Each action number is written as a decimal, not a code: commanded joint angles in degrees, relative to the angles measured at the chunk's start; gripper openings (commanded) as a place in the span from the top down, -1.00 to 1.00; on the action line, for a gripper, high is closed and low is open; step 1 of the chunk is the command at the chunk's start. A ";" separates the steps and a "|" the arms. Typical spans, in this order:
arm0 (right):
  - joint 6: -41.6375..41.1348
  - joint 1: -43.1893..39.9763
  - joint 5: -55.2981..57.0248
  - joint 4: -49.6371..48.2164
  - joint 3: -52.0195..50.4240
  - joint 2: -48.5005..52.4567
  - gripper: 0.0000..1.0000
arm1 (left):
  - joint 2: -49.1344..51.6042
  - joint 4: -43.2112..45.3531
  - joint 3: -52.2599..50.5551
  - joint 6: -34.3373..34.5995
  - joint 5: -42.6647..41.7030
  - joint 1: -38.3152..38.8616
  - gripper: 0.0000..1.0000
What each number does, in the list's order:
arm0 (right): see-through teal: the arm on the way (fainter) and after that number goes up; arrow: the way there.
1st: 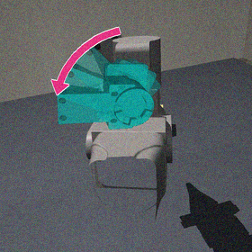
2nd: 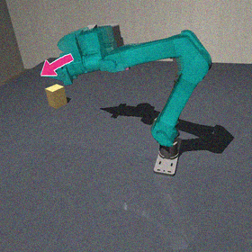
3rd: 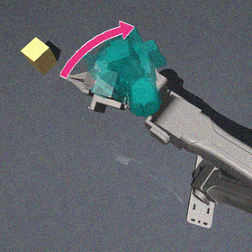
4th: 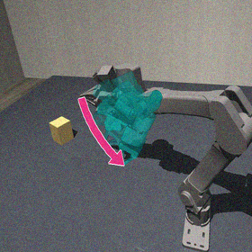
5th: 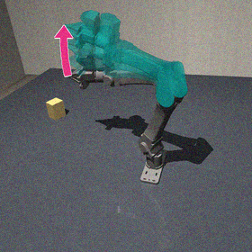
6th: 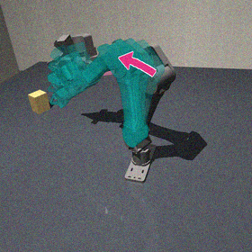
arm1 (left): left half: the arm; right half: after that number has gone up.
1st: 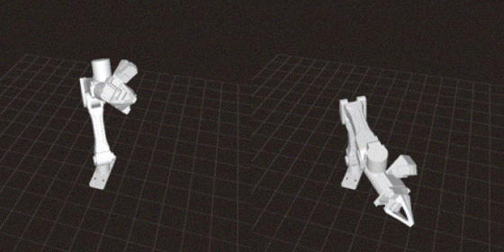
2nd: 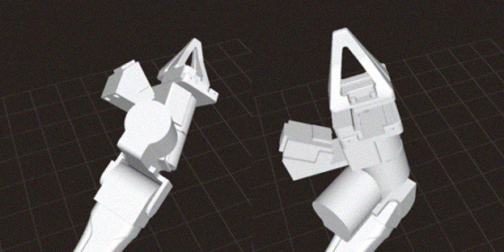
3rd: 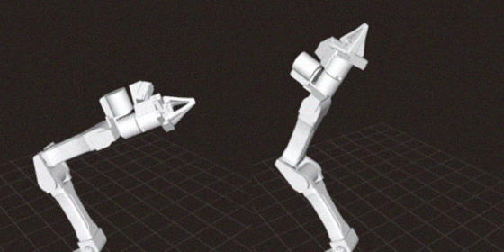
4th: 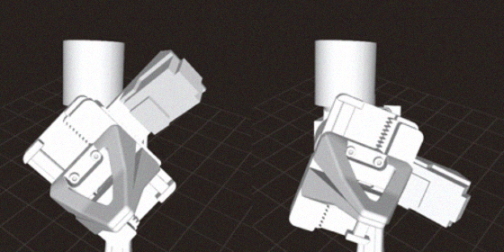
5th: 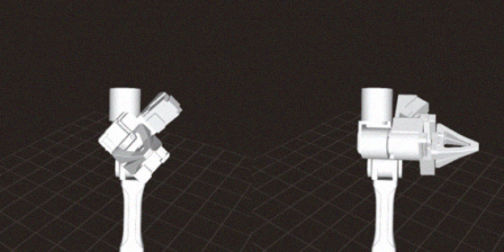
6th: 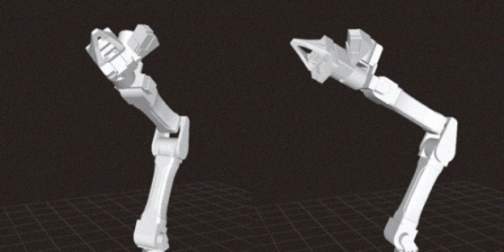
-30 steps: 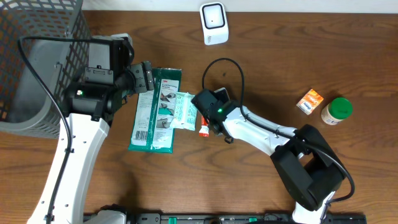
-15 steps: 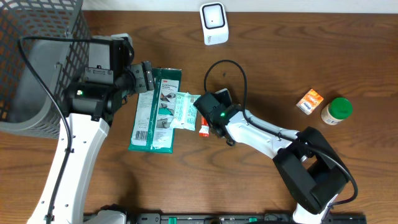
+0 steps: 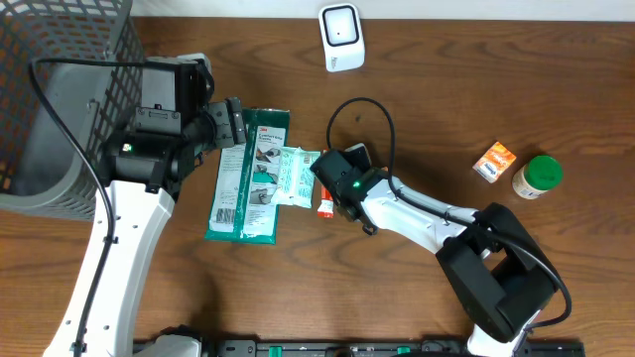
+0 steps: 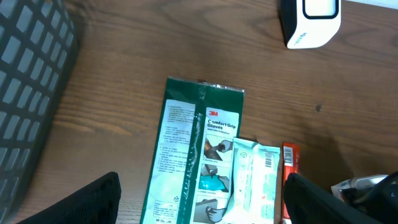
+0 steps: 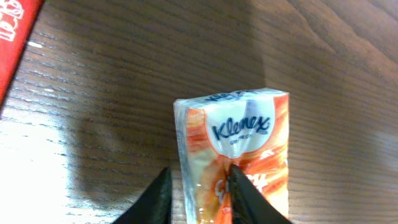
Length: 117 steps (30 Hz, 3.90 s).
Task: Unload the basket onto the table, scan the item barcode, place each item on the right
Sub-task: 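Grasp the second Kleenex tissue pack with the right gripper, then lift the tissue pack and hold it at the white scanner, then carry the tissue pack right and set it beside the bottle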
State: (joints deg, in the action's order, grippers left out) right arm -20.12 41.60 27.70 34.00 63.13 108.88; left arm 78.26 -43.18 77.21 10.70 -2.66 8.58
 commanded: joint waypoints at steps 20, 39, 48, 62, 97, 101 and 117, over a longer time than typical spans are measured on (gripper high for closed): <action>2.19 -7.61 -29.62 18.14 14.56 -14.88 0.98 | 0.04 -0.09 -0.07 0.35 0.26 0.02 -0.68; -6.80 -27.43 -68.13 3.02 16.70 -21.31 0.98 | 0.04 -0.09 -0.07 0.35 0.28 0.02 -0.68; -26.47 -27.43 -74.05 -21.70 22.69 -16.00 0.97 | 0.04 -0.09 -0.07 0.35 0.26 0.02 -0.68; -43.10 -30.08 -80.06 -26.36 61.20 18.03 0.97 | 0.04 -0.09 -0.07 0.35 0.28 0.02 -0.68; -50.84 -32.79 -78.16 -59.67 61.20 39.28 0.97 | 0.04 -0.09 -0.07 0.35 0.28 0.02 -0.68; -44.92 -32.79 -78.14 -49.00 61.20 32.11 0.97 | 0.04 -0.09 -0.07 0.35 0.28 0.02 -0.68; 10.56 -32.61 -38.86 43.32 61.20 2.34 0.98 | 0.04 -0.09 -0.07 0.35 0.28 0.02 -0.68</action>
State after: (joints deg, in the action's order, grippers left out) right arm -21.30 9.50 -26.59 68.93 124.81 110.39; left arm 78.28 -43.27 77.19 10.70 -2.66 8.58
